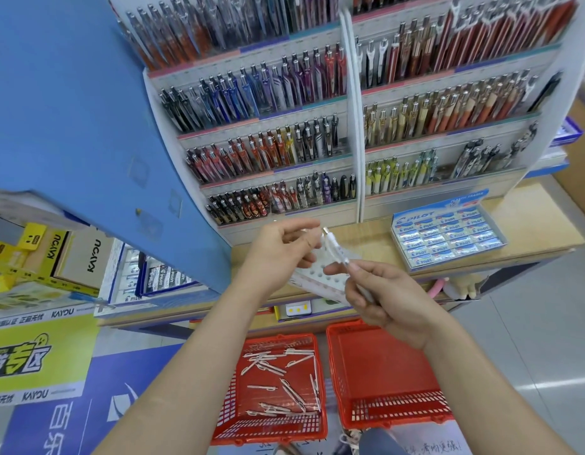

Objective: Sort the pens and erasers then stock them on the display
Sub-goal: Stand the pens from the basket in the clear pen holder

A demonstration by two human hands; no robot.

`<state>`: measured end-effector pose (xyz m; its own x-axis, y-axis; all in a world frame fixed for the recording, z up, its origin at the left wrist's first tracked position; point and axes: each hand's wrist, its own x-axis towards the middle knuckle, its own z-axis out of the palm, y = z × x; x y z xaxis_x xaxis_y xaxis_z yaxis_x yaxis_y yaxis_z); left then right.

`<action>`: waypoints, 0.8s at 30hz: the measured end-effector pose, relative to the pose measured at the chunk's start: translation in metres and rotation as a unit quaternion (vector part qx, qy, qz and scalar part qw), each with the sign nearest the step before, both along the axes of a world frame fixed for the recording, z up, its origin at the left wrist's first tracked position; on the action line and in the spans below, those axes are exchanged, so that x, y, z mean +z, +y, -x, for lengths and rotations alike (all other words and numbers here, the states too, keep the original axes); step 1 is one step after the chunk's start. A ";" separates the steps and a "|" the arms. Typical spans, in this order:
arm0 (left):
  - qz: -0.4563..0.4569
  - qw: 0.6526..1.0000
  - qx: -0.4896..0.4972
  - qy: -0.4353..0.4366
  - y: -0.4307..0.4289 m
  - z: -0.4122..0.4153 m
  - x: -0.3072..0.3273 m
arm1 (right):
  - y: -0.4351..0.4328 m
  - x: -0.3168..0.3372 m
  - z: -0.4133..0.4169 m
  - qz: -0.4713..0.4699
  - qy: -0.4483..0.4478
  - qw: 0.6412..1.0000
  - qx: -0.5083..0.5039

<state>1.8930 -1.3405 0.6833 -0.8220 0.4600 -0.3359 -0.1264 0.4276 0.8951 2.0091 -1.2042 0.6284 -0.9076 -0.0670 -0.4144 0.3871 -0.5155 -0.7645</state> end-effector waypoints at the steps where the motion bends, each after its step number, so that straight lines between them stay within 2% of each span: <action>1: -0.024 0.999 -0.008 -0.026 -0.001 -0.002 0.003 | -0.001 0.004 0.001 0.008 0.008 1.000 0.019; 5: -0.057 0.997 -0.019 -0.052 -0.009 -0.006 0.014 | -0.004 0.008 0.001 0.023 0.031 0.998 0.041; 9: -0.033 0.999 0.020 -0.010 -0.014 -0.008 0.016 | -0.011 0.002 0.003 -0.062 0.024 0.998 0.015; 13: -0.016 0.988 0.134 0.070 -0.030 0.002 0.008 | -0.009 -0.023 0.008 -0.226 -0.048 0.966 -0.119; 15: 0.006 0.980 0.162 0.115 -0.041 0.007 0.001 | -0.009 -0.040 0.009 -0.267 -0.088 0.938 -0.201; 17: 0.033 0.972 0.167 0.162 -0.049 0.010 -0.003 | -0.013 -0.050 0.008 -0.293 -0.119 0.923 -0.221; 24: 0.137 0.934 0.129 0.303 -0.054 0.011 -0.010 | -0.036 -0.070 0.009 -0.198 -0.157 0.947 -0.200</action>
<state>1.8821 -1.3948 0.6737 -0.9711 0.1845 0.1512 0.2371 0.6766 0.6972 2.0002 -1.2400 0.5585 -0.6551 0.4729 -0.5892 0.4627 -0.3653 -0.8078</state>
